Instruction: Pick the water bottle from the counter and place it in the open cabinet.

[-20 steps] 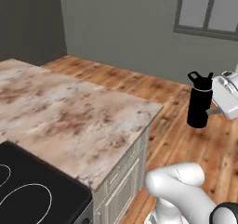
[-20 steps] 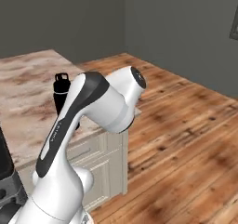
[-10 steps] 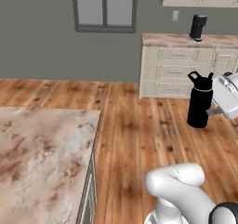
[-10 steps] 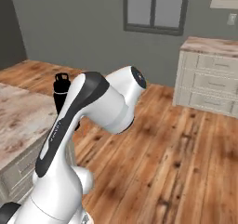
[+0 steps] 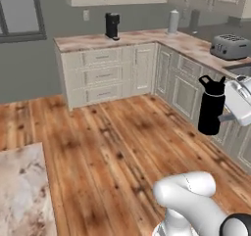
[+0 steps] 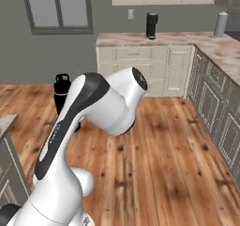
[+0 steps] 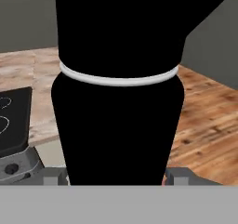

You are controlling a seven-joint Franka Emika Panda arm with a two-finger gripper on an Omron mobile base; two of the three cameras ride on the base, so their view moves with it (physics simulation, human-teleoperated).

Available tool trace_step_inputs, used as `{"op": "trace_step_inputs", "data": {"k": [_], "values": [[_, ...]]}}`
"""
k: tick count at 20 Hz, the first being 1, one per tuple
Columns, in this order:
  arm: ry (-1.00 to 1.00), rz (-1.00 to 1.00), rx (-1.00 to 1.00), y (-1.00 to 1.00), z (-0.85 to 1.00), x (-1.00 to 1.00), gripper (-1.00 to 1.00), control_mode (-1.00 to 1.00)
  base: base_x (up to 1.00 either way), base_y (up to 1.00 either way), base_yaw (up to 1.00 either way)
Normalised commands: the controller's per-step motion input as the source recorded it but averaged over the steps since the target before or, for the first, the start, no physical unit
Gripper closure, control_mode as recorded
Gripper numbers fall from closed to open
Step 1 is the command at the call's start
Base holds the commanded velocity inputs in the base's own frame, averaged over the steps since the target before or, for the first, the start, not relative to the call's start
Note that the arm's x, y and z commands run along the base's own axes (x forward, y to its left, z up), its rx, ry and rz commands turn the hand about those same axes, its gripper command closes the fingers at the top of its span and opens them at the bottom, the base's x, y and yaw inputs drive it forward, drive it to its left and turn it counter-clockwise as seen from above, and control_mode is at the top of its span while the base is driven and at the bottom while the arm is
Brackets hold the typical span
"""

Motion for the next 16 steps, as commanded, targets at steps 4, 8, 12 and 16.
{"op": "trace_step_inputs", "data": {"k": [4,8,12,16], "values": [[0.0,0.0,0.0,0.0,0.0,0.0,1.0,1.0,0.26,-0.31,-0.55],[0.0,0.0,0.0,0.0,0.0,0.0,1.0,1.0,0.11,-0.04,-0.68],[0.0,0.0,0.0,0.0,0.0,0.0,1.0,1.0,0.01,0.0,-0.73],[0.0,0.0,0.0,0.0,0.0,0.0,1.0,1.0,0.0,0.02,-0.8]]}}
